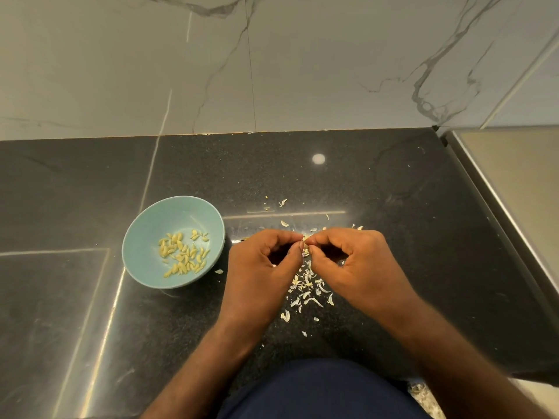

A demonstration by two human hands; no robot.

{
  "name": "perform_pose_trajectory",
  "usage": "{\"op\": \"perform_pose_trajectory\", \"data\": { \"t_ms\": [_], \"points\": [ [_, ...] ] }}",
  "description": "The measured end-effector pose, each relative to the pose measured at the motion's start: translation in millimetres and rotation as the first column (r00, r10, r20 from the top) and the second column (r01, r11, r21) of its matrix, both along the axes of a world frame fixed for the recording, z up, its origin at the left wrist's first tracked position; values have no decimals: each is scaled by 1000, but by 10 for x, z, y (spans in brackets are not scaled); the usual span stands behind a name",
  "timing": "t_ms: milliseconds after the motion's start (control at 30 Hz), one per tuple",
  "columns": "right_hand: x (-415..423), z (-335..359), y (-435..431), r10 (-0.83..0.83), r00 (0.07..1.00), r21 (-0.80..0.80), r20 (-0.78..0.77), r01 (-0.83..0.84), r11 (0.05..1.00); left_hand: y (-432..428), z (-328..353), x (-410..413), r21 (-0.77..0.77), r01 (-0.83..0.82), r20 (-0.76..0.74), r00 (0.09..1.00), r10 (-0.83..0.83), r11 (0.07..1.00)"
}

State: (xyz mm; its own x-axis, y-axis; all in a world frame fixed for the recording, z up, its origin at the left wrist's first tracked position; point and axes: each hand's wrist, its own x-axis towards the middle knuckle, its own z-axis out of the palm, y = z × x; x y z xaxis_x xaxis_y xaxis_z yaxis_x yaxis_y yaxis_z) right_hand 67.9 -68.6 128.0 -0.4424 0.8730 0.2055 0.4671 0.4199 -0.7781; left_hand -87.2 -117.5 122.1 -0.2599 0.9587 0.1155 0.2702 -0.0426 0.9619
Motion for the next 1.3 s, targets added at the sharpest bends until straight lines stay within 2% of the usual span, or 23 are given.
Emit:
{"op": "perform_pose_trajectory", "data": {
  "t_ms": [133,200,267,400,533,700,833,900,1000,1067,1167,1233,1300],
  "points": [
    [-57,-34,-22,-47,998,78,-34,50,996,0,3,11,48,-11,-36,999,13,999],
    [-80,-46,-35,-84,993,62,-86,89,994,-3,3,19,65,-16,-32,999,18,998],
    [-91,-46,-54,-112,981,-16,-157,111,994,-8,4,27,76,-18,-14,1000,19,997],
    [-82,3,-73,-185,934,-278,-305,98,956,-9,25,31,86,2,42,999,-5,996],
    [-78,16,-33,-271,867,-446,-418,64,893,27,66,32,-13,58,282,958,-52,998],
    [-64,54,-16,-305,815,-595,-494,-60,802,50,26,16,-92,147,566,821,-69,985],
    [-69,93,-22,-349,764,-713,-543,-199,673,47,39,41,-134,231,776,629,-42,964],
    [-48,98,-22,-353,743,-727,-569,-253,638,51,53,40,-156,256,834,551,-11,954],
    [-13,105,-21,-324,725,-698,-608,-293,654,65,56,17,-184,266,877,480,35,946],
    [6,86,-13,-276,791,-662,-546,-205,721,71,49,21,-198,257,879,473,55,946],
    [23,19,18,-146,968,-500,-202,26,865,78,35,35,-207,235,875,478,72,950],
    [35,-20,19,-133,989,-446,-63,92,890,81,16,32,-215,216,868,490,85,953],
    [40,10,4,-174,980,-405,-99,120,907,81,-9,26,-222,198,857,508,93,955]
  ]
}}
